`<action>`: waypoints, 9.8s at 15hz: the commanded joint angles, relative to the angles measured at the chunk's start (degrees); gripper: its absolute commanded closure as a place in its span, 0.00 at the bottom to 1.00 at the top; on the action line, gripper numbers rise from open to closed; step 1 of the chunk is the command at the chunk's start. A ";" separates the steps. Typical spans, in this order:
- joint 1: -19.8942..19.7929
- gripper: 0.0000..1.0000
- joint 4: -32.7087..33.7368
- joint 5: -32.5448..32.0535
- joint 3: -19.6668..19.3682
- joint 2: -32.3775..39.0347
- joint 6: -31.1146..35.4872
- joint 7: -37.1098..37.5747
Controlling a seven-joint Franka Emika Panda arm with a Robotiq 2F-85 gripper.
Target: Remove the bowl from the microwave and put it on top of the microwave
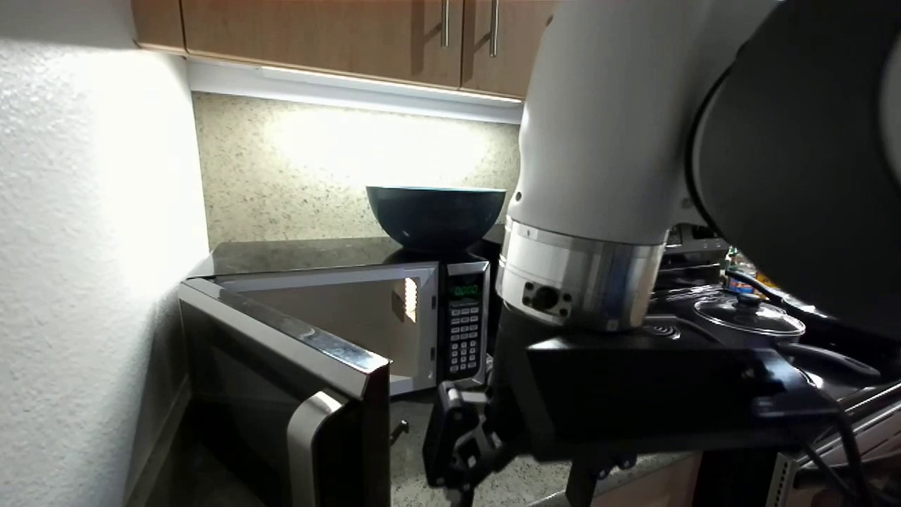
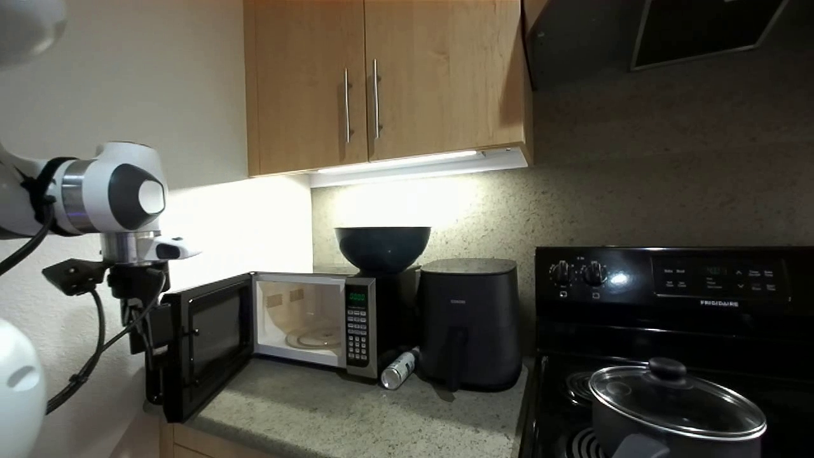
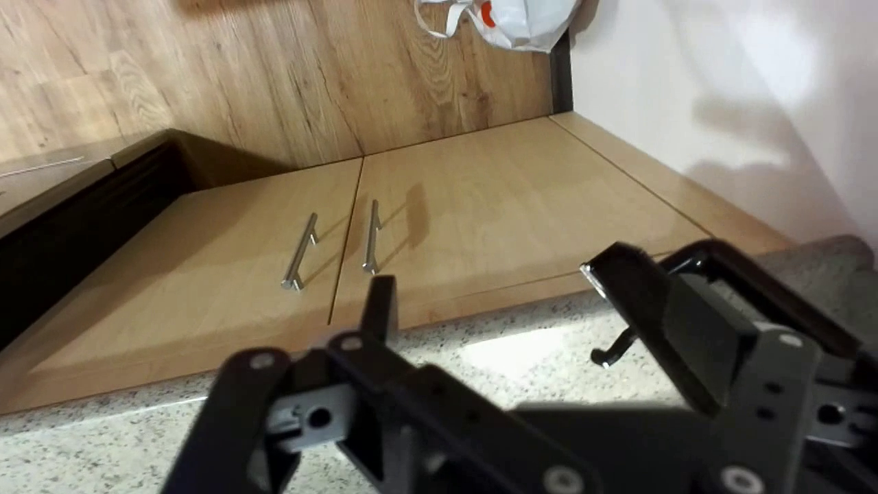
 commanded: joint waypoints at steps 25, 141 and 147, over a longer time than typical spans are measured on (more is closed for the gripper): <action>6.84 0.00 5.31 -18.14 -11.29 15.54 36.65 11.37; -3.79 0.00 17.02 -30.42 -13.04 17.06 14.81 33.38; -4.27 0.00 21.06 -33.99 -15.73 23.24 15.29 36.73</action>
